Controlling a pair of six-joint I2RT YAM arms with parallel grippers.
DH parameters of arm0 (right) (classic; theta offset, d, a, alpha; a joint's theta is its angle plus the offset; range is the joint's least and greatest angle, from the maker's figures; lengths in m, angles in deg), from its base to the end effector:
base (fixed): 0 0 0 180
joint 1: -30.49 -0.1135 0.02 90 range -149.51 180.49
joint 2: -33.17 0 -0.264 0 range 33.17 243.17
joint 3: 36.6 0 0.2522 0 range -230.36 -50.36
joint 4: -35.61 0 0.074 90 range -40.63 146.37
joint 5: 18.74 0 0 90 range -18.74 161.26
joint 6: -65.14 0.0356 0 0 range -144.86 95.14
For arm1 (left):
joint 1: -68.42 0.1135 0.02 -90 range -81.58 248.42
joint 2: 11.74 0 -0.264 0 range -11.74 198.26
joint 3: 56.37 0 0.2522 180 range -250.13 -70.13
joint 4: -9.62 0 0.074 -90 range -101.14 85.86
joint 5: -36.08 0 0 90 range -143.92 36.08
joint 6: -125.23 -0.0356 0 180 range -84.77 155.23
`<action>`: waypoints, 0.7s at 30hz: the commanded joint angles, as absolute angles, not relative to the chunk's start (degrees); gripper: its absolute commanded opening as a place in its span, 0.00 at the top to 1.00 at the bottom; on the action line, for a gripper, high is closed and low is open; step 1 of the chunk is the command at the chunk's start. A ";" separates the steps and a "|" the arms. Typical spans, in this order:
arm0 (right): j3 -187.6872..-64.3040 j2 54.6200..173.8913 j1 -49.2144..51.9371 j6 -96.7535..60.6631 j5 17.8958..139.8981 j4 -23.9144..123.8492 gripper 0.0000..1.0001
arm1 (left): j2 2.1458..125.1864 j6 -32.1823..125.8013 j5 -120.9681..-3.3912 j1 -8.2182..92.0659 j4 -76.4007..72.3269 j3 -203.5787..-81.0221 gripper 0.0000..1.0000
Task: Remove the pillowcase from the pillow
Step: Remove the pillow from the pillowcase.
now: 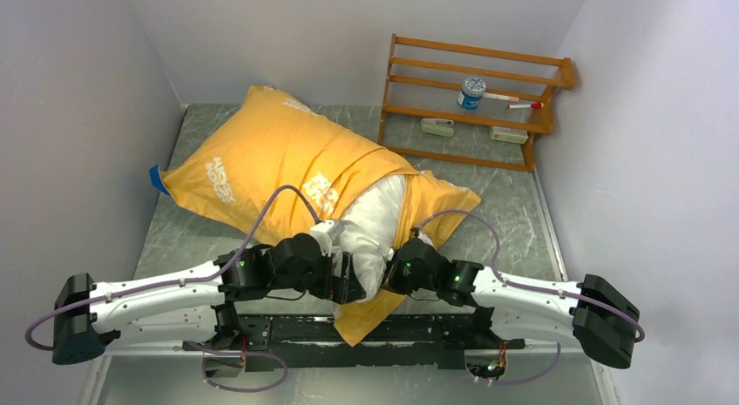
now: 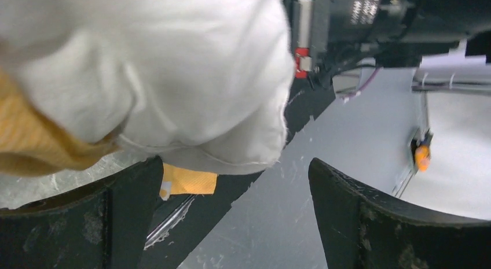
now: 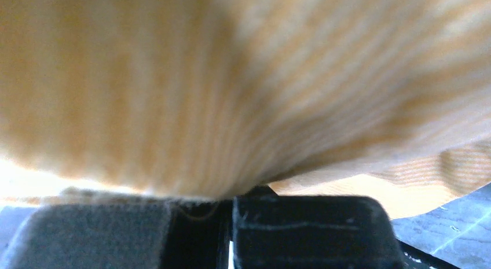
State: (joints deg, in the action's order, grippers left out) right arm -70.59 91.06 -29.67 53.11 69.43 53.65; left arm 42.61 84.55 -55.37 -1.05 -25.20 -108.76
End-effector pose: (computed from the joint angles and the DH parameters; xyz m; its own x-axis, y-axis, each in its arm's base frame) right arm 0.0964 0.1658 0.1617 -0.9057 0.3857 -0.1759 0.1470 0.6750 0.7231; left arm 0.0714 -0.1932 0.2538 -0.8522 0.1140 -0.5106 0.4556 0.6414 -0.6173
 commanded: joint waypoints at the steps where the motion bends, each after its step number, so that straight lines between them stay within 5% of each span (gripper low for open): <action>1: -70.93 89.33 -29.57 51.90 73.15 51.73 1.00 | 40.94 96.03 -48.23 -1.98 -18.11 -103.91 0.01; 8: -72.00 88.11 -29.02 50.14 74.46 52.57 1.00 | 51.46 97.72 -48.42 -1.98 1.82 -103.11 0.04; 13: -74.26 88.19 -28.97 49.39 69.96 60.04 1.00 | 56.41 90.92 -44.59 -1.98 -5.74 -114.54 0.92; 21: -66.48 88.28 -26.90 57.19 63.01 62.77 1.00 | 38.84 88.94 -28.08 -1.98 -33.78 -123.43 0.95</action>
State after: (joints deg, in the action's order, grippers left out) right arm -71.95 86.89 -28.16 54.03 64.19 59.50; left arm 50.32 90.12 -39.48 -1.81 -25.27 -117.16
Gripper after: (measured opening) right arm 0.010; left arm 0.067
